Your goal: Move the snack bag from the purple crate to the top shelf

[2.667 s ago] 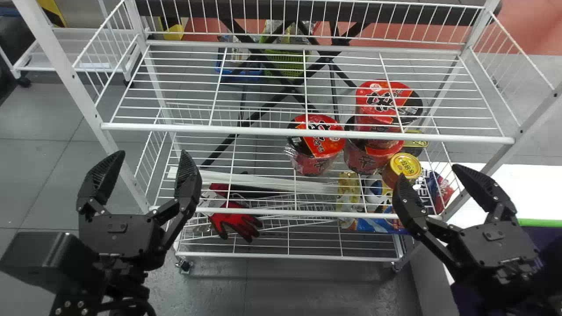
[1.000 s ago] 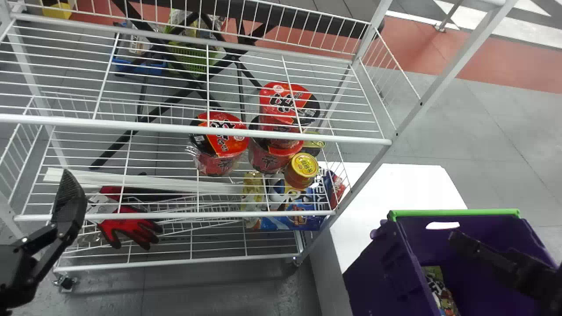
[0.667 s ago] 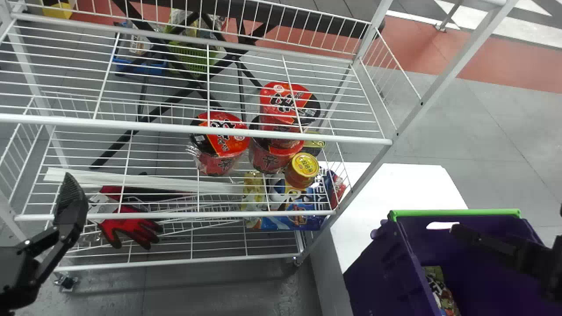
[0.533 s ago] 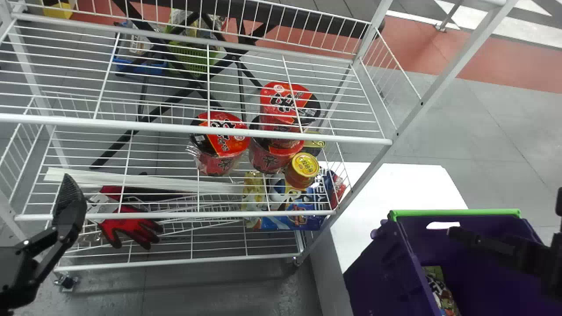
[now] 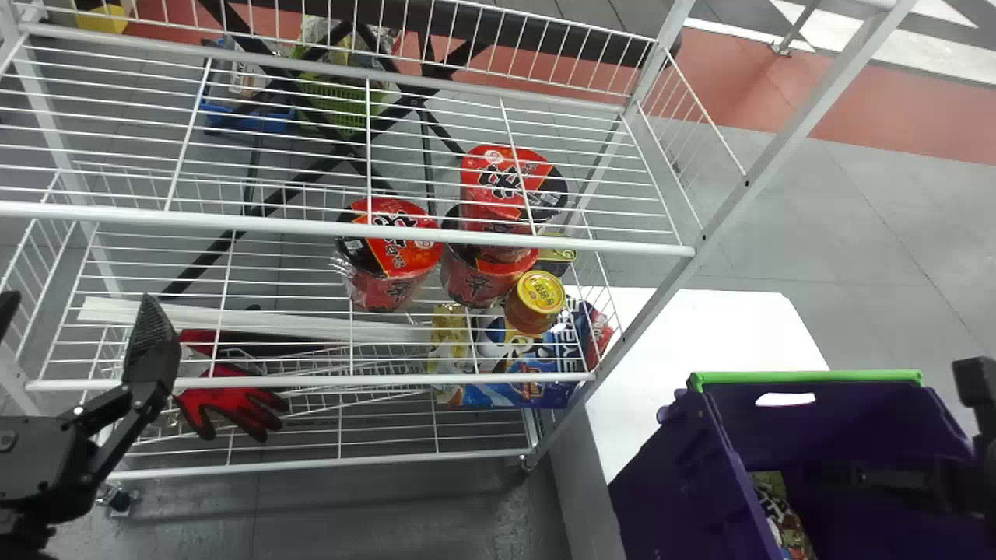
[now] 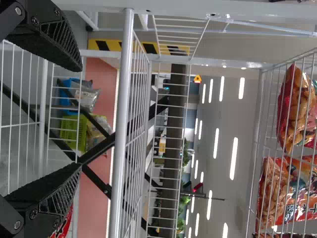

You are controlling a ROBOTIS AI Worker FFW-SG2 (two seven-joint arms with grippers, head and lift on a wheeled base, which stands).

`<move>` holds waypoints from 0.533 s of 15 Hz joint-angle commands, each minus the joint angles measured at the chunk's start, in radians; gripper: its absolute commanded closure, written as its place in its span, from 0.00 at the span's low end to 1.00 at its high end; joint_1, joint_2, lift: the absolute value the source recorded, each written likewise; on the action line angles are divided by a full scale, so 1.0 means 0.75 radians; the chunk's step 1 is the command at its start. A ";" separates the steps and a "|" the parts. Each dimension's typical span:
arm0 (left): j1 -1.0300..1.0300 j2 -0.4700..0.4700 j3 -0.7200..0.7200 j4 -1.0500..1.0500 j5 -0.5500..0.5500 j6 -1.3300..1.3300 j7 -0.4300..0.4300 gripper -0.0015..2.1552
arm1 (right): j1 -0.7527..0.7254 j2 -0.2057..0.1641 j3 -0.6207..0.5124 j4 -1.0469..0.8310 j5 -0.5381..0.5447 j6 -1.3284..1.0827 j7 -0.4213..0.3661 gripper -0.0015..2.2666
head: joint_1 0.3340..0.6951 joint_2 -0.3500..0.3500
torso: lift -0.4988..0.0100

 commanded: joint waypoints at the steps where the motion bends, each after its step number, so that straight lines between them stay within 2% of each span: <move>1: -0.009 0.006 0.005 -0.004 0.014 0.008 0.000 0.06 | 0.009 -0.024 -0.008 0.188 0.034 -0.231 -0.010 0.10 | 1.00 0.00 | 0.08; 2: -0.013 0.006 0.007 -0.004 0.014 0.017 0.000 0.06 | 0.013 -0.037 -0.014 0.276 0.034 -0.334 -0.026 0.10 | 1.00 0.00 | 0.08; 4: -0.023 0.008 0.015 0.002 0.022 0.017 -0.010 0.06 | 0.087 -0.041 -0.020 0.411 0.044 -0.559 -0.135 0.10 | 1.00 0.00 | 0.08; 8: -0.049 0.008 0.021 0.004 0.075 0.049 -0.045 0.06 | 0.130 -0.034 -0.003 0.511 0.065 -0.636 -0.235 0.10 | 1.00 0.00 | 0.08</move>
